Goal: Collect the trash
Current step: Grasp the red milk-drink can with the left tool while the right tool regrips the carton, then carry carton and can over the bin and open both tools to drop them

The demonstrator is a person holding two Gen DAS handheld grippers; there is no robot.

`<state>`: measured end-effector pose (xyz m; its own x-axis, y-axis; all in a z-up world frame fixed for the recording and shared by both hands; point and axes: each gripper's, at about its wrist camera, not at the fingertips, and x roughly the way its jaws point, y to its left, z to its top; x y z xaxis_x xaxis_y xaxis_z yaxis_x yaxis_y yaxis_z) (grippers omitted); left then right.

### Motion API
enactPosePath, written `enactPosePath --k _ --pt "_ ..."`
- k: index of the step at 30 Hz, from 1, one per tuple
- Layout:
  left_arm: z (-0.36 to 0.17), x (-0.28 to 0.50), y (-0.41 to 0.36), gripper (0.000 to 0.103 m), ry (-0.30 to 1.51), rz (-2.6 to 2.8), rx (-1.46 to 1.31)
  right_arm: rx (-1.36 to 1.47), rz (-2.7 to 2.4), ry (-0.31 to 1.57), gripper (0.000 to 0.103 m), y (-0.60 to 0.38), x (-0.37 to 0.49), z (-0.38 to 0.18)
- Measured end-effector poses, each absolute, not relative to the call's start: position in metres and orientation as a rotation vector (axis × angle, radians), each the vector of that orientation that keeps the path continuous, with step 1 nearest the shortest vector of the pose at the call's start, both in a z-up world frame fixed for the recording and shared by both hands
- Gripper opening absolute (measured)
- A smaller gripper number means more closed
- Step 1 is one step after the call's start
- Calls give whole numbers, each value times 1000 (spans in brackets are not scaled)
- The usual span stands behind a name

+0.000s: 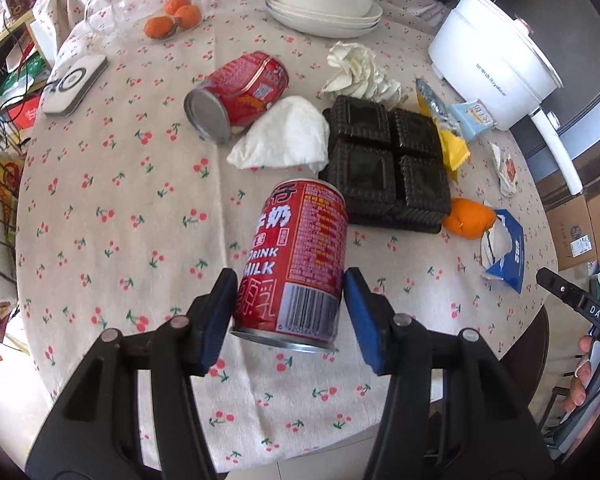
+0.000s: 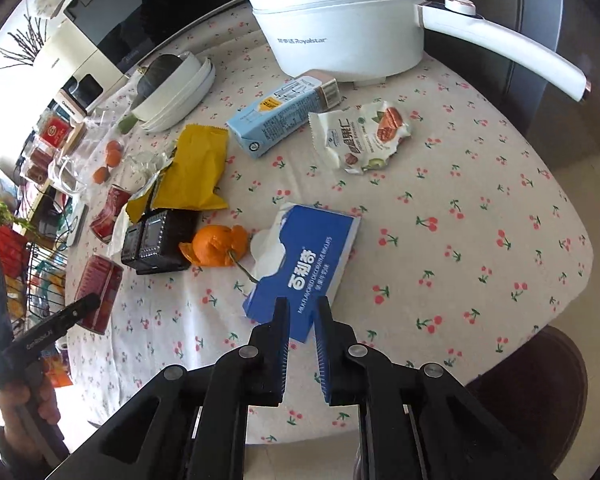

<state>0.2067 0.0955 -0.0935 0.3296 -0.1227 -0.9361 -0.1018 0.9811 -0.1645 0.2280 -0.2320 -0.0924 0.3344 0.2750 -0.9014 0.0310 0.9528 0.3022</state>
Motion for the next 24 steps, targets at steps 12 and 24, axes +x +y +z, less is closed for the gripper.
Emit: enactPosePath --k 12,24 --pt "-111 208 94 56 1281 18 -148 364 115 1254 63 -224 249 -118" --pt "-115 217 90 55 1284 -22 -157 218 -10 1174 43 -212 270 -125"
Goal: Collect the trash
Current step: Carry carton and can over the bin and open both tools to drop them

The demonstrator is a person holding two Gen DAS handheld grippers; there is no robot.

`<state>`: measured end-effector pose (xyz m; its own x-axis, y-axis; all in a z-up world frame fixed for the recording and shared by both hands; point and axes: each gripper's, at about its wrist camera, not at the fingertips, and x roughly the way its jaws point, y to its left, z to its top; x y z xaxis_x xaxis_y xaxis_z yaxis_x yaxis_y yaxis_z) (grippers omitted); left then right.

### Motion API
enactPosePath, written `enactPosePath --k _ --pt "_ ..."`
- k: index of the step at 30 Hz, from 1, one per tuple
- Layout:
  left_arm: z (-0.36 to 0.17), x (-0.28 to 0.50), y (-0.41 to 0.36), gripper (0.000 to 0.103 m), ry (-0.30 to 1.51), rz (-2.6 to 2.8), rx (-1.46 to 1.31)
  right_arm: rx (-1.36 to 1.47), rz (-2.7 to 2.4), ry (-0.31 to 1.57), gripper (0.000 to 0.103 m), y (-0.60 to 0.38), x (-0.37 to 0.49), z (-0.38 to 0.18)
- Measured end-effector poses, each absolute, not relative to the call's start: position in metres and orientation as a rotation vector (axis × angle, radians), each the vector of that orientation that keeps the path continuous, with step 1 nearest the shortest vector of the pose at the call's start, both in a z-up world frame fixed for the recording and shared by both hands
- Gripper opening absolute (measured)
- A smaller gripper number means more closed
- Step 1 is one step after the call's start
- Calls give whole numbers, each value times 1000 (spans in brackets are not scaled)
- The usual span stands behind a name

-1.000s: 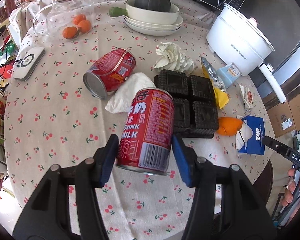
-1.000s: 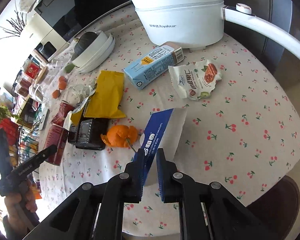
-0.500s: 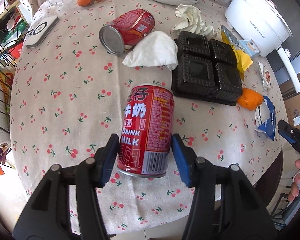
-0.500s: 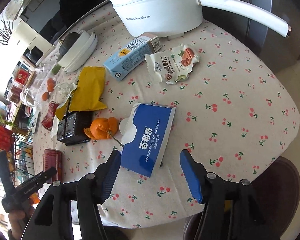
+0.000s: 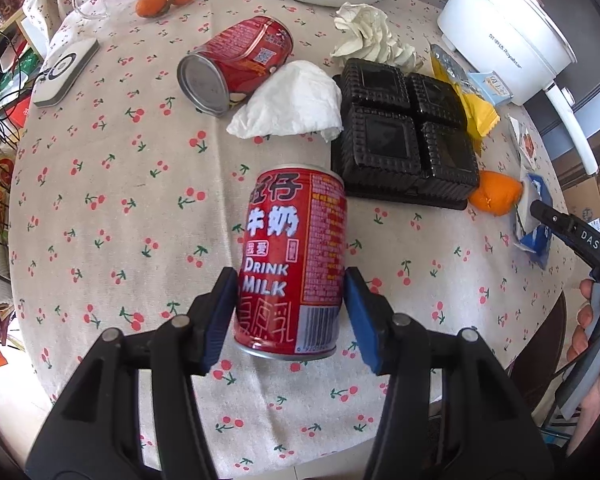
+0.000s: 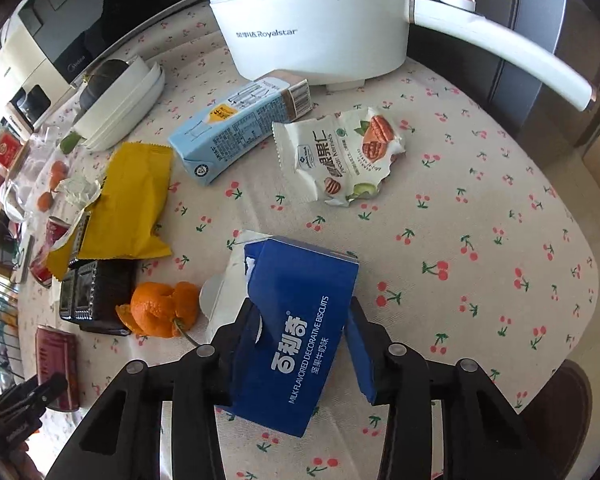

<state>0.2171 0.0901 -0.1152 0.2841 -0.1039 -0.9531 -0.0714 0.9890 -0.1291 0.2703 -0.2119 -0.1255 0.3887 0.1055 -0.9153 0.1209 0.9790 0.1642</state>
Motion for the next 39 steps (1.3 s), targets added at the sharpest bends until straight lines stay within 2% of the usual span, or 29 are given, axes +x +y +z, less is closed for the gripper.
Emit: enactPosePath --k 11,20,27,39 --pt "-85 199 94 55 1194 -55 -185 126 -9 964 43 -239 227 -49" --pt "-62 177 71 55 1135 -151 -165 188 58 938 43 -273 181 -18" --pt "-53 162 17 55 1131 -279 -126 197 31 1009 43 -310 140 -27" --pt "-67 126 -115 55 1196 -547 38 241 -73 1175 43 -383 74 -88"
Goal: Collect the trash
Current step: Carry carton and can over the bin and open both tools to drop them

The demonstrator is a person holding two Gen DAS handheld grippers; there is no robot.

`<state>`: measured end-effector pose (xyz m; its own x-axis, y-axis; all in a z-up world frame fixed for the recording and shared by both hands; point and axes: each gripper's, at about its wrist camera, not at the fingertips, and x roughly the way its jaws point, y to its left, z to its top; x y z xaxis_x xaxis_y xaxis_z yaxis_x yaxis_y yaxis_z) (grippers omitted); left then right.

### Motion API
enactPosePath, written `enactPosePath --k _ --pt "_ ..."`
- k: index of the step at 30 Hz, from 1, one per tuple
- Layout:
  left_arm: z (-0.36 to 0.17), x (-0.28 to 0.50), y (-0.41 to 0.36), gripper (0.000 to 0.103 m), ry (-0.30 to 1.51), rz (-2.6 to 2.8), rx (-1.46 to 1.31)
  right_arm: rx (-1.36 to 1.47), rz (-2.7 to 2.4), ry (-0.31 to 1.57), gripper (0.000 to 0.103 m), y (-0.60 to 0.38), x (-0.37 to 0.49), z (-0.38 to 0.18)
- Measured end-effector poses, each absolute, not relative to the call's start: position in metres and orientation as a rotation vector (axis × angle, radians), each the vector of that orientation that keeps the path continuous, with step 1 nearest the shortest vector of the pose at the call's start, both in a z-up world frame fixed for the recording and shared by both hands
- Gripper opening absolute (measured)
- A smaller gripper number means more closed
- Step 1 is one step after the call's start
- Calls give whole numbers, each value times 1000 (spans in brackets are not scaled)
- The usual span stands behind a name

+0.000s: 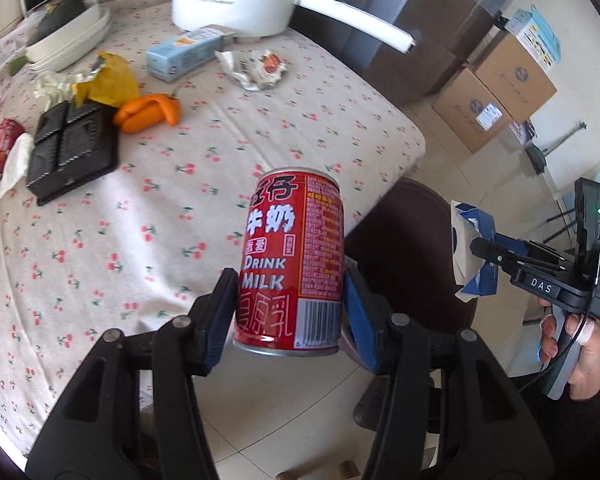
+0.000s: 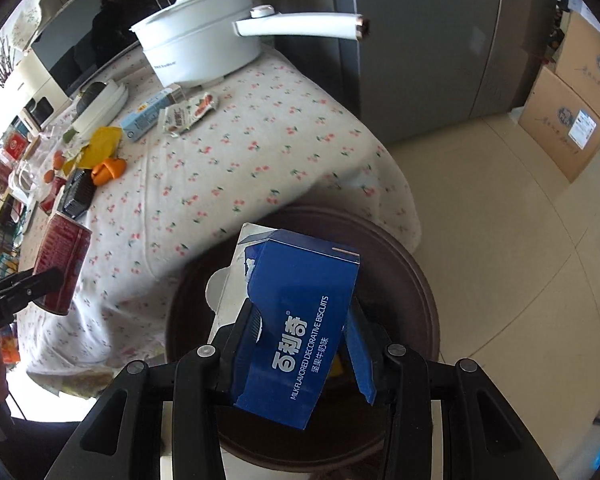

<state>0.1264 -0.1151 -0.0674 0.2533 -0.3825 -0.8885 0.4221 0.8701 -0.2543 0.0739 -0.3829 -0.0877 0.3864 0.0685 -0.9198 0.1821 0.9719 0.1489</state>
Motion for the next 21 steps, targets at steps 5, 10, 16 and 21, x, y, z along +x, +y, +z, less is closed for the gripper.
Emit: enactPosePath --k 5,10,16,21 --pt "-80 117 -156 55 1222 -610 99 290 -73 1198 61 -403 58 -101" --pt "-91 108 -186 55 1238 -663 153 292 -80 1174 69 -413 48 -92" --pt "-102 101 -210 55 1251 -715 202 255 -89 1162 71 -415 44 -85" --pt "-96 105 -206 77 1224 -686 200 265 -108 1149 72 -423 42 -82"
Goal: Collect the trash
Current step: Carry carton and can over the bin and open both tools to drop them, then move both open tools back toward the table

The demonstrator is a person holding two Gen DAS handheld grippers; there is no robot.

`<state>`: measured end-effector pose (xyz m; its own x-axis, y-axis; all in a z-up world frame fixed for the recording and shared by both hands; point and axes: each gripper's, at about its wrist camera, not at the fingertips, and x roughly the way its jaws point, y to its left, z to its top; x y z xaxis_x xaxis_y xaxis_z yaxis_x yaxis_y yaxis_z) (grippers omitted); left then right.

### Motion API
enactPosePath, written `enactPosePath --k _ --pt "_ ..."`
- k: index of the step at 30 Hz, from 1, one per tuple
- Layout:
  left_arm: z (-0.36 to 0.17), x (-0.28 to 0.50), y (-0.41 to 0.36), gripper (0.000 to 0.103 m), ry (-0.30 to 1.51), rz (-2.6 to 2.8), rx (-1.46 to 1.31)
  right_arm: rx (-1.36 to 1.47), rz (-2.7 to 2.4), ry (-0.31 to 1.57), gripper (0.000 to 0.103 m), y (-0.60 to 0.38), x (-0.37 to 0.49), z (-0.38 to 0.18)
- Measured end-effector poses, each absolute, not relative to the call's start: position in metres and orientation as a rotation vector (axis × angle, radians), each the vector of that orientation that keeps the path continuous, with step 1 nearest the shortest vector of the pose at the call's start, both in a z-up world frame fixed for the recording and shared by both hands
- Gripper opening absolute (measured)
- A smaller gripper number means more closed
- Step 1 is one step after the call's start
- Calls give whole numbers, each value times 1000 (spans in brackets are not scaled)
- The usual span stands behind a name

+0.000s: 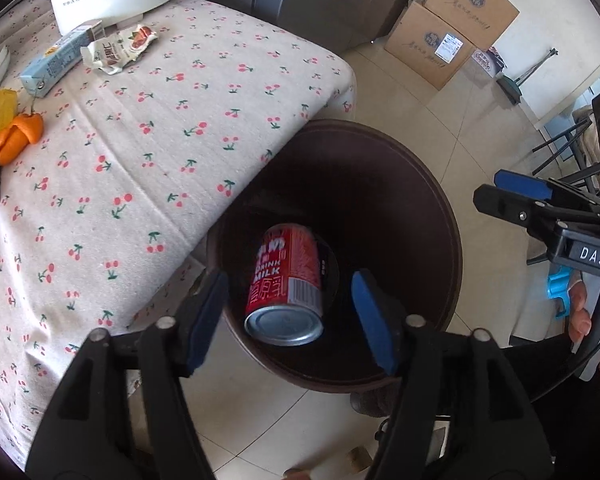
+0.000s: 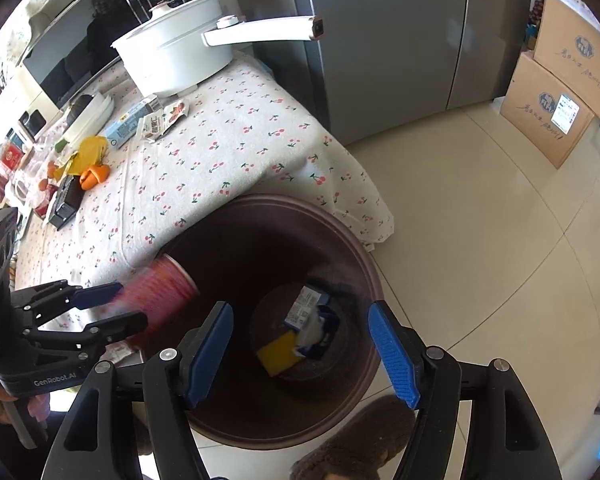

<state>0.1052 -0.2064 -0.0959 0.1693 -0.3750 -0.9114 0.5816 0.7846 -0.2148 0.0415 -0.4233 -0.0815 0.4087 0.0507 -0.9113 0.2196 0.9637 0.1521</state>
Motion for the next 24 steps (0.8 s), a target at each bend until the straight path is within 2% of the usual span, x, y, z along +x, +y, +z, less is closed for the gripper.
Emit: enactPosePath --k 1,24 --pt "-92 106 -202 82 1207 -671 193 266 -114 1146 73 -425 41 -81" --pt "-59 132 -50 83 1126 -352 43 229 -54 1129 79 -369 86 -64"
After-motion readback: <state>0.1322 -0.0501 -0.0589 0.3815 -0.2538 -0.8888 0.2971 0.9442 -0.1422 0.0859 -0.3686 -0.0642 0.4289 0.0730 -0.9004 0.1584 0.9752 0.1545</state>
